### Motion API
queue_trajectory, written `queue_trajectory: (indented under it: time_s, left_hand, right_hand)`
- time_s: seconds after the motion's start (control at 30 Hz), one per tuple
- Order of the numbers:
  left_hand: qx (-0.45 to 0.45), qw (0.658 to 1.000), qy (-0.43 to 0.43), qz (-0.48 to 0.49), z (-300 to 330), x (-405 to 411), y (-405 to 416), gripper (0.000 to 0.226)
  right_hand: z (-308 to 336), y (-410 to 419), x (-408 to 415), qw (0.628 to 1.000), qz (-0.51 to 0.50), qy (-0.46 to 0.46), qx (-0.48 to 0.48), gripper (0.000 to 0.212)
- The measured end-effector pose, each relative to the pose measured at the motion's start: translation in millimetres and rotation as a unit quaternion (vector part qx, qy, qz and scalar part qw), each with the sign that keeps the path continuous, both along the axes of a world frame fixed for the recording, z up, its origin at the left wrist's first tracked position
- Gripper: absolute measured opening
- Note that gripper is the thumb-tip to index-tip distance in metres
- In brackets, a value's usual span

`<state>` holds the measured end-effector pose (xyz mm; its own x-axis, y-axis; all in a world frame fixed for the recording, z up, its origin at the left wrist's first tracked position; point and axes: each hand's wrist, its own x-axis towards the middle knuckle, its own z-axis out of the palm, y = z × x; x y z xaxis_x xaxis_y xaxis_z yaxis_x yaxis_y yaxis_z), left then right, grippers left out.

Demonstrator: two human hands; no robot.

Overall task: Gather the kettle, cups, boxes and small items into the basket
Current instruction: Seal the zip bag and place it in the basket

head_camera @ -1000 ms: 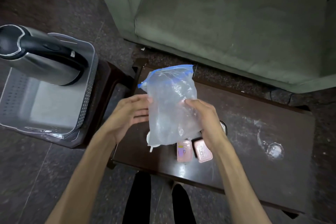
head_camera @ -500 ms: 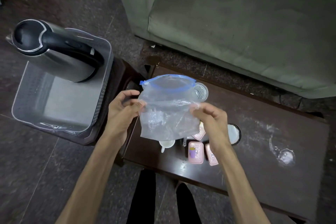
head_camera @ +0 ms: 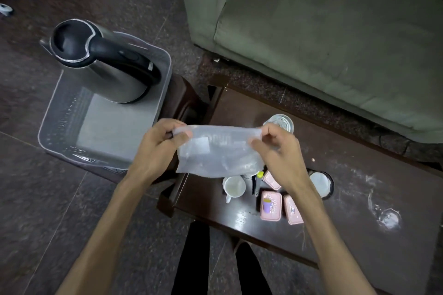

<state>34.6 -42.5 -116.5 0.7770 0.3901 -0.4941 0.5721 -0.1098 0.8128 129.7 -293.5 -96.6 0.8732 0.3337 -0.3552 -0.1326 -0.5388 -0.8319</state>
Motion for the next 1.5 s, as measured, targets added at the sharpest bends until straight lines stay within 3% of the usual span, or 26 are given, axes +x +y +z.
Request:
queue_trajectory:
  time_s: [0.07,0.23,0.37,0.43,0.6,0.7,0.83,0.93,1.07,1.17,1.27,1.37,1.5]
  left_hand:
    - [-0.056,0.997,0.005,0.05,0.4,-2.5,10.2,0.02]
    - [-0.099,0.977,0.02,0.189,-1.1,-4.5,45.1,0.021]
    - [-0.094,0.984,0.097,0.117,4.1,-18.5,84.3,0.076]
    - [-0.077,0.988,0.093,0.101,4.7,-26.0,103.6,0.09]
    - [0.024,0.984,0.031,0.173,-20.3,-37.4,156.3,0.064]
    - [0.042,0.983,0.057,0.167,-40.1,-47.1,193.0,0.066]
    - [0.092,0.983,0.109,0.114,-49.8,-57.8,231.4,0.082]
    - [0.233,0.962,0.139,0.039,-52.5,-61.2,232.2,0.089]
    - [0.401,0.911,0.086,-0.044,-58.8,-67.1,204.6,0.064]
    - [0.417,0.901,0.1,-0.061,-66.3,-71.0,178.7,0.042]
    - [0.38,0.911,0.14,-0.077,-75.6,-77.4,161.9,0.04]
    - [0.404,0.887,0.188,-0.121,-87.2,-78.7,156.0,0.047]
    - [0.446,0.848,0.231,-0.168,-96.1,-74.6,155.0,0.058]
  right_hand:
    - [-2.7,20.8,-1.0,0.996,-0.007,0.069,0.057,0.03]
    - [-19.0,83.6,-13.8,0.98,-0.045,0.157,0.115,0.007]
    - [-29.2,130.9,-20.3,0.988,-0.065,0.099,0.096,0.01]
    - [-33.4,152.6,-23.5,0.992,-0.066,0.082,0.072,0.01]
    - [-36.2,208.0,-31.1,0.993,-0.052,0.101,0.036,0.006]
    - [-40.8,241.7,-42.3,0.989,0.005,0.144,-0.01,0.011]
    - [-54.9,282.6,-63.1,0.985,0.064,0.133,-0.086,0.011]
    - [-70.0,305.2,-77.4,0.979,0.06,0.162,-0.104,0.022]
    - [-84.3,317.8,-91.6,0.972,0.062,0.16,-0.162,0.042]
    - [-88.4,318.6,-95.2,0.969,0.088,0.109,-0.205,0.056]
    - [-87.1,315.6,-95.2,0.96,0.128,0.082,-0.235,0.068]
    - [-79.5,305.1,-93.6,0.961,0.152,0.024,-0.231,0.056]
    - [-71.3,271.0,-89.9,0.976,0.15,-0.03,-0.153,0.013]
